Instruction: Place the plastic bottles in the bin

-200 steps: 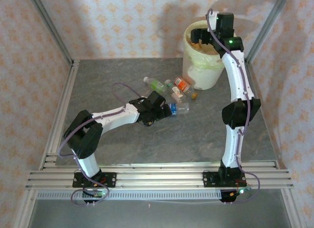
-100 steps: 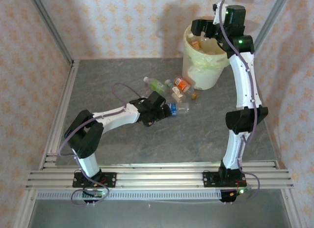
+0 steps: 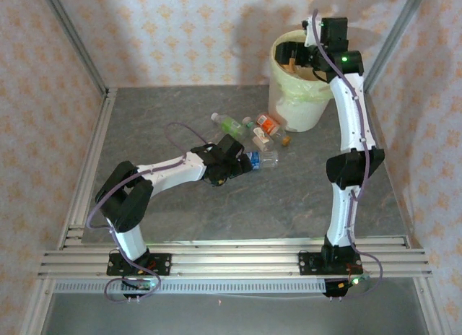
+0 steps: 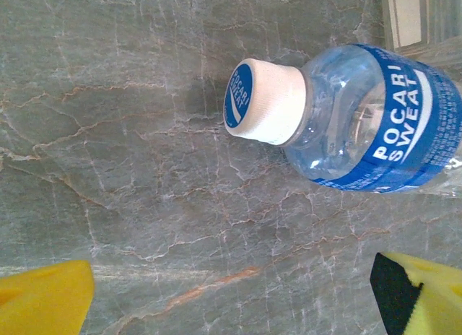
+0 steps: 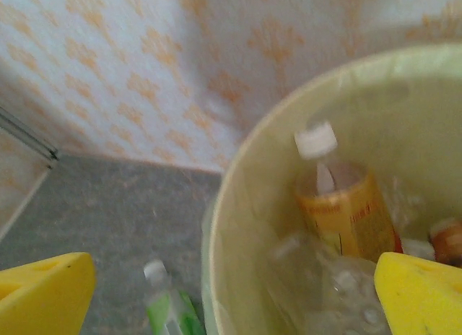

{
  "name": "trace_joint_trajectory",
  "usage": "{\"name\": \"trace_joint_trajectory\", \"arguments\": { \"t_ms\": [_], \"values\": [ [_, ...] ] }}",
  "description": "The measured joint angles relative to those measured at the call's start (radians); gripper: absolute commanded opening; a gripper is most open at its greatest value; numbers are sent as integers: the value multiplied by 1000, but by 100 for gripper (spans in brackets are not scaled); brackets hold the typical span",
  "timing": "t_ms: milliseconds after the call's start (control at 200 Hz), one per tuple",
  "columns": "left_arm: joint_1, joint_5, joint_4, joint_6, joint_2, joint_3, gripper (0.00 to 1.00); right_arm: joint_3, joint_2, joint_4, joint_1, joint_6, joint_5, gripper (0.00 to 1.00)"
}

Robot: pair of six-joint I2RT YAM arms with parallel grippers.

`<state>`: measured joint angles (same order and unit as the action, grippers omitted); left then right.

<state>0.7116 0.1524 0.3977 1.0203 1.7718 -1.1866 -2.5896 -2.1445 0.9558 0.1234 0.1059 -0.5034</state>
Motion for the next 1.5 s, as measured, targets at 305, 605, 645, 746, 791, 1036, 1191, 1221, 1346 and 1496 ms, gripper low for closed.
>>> {"name": "trace_joint_trajectory", "arguments": {
  "t_ms": [305,605,645,746,791,1036,1191,1221,1346,1496],
  "values": [
    [0,4,1,0,31,-7,100,107,45,54,0,14,82,99],
    [0,4,0,0,32,-7,100,87,65,92,-1,-20,92,99],
    [0,4,-1,0,31,-7,100,90,79,92,-1,-28,84,99],
    [0,1,-13,0,28,-2,100,141,151,78,-1,-50,69,99],
    [0,-4,-28,0,16,8,100,186,201,60,0,-59,65,99],
    [0,-85,-103,3,-150,112,100,704,588,-234,14,-71,-9,99],
    [0,-192,-116,32,-269,187,100,1040,750,-405,74,26,-78,99],
    [0,-217,-111,42,-288,198,100,1083,762,-423,89,48,-88,99],
    [-13,-311,-74,87,-351,233,100,1222,769,-444,154,184,-118,99],
    [-45,-384,-19,133,-405,263,100,1298,731,-378,254,397,-102,99]
  ]
}}
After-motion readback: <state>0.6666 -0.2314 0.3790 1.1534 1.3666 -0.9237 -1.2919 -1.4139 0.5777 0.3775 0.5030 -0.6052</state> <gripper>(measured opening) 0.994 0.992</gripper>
